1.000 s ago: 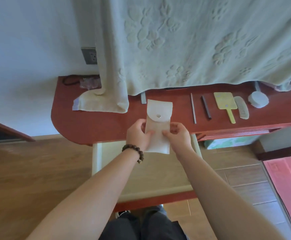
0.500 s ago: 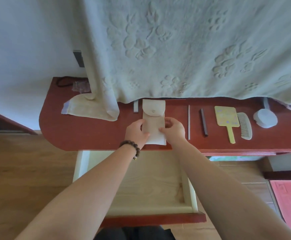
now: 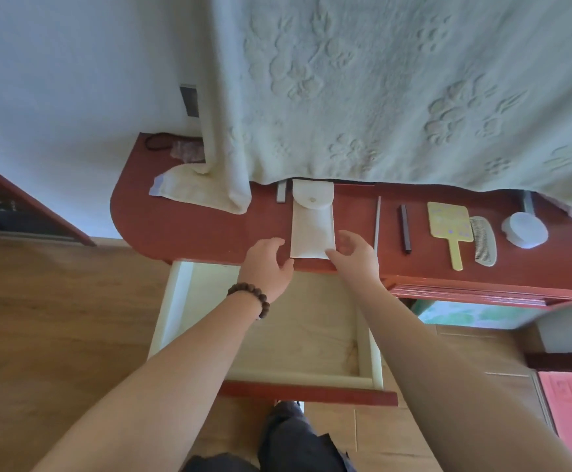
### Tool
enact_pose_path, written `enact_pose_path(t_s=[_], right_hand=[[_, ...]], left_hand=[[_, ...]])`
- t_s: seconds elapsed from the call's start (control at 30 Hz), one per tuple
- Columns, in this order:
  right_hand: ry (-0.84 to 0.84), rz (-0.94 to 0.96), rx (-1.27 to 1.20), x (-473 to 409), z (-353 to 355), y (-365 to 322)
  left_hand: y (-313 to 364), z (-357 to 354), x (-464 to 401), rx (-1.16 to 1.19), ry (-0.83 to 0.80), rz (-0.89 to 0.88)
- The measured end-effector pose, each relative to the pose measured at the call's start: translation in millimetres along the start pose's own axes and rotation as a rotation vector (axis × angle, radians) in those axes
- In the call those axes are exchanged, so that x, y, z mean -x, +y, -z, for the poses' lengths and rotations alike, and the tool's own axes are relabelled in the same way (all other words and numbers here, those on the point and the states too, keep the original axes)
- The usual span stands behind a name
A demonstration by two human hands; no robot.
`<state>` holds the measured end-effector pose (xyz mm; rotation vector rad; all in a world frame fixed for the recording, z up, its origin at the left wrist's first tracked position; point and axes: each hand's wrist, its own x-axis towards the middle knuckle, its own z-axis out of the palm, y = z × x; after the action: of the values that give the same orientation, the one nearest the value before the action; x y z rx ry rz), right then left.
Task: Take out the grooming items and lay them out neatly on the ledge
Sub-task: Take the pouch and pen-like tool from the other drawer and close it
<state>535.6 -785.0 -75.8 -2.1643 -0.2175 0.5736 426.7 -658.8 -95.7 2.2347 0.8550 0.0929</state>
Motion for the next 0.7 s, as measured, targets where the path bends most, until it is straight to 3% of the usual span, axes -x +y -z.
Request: enact_pose_path(t_s=[0.23, 0.4, 0.7], right_hand=[[0.072, 0.014, 0.077, 118.7, -26.5, 54.5], [0.243, -0.115, 0.066, 206.0, -63.6, 100.8], [0.232, -0.428, -0.020, 242.6, -101.7, 140.2]], left_hand=[[-51.3, 7.3, 108.1, -0.167, 0.234, -0.033], [-101.0, 1.7, 193.4, -0.235, 0.352, 0.154], [-141.1, -17.8, 239.2, -0.053, 0.164, 0.627]])
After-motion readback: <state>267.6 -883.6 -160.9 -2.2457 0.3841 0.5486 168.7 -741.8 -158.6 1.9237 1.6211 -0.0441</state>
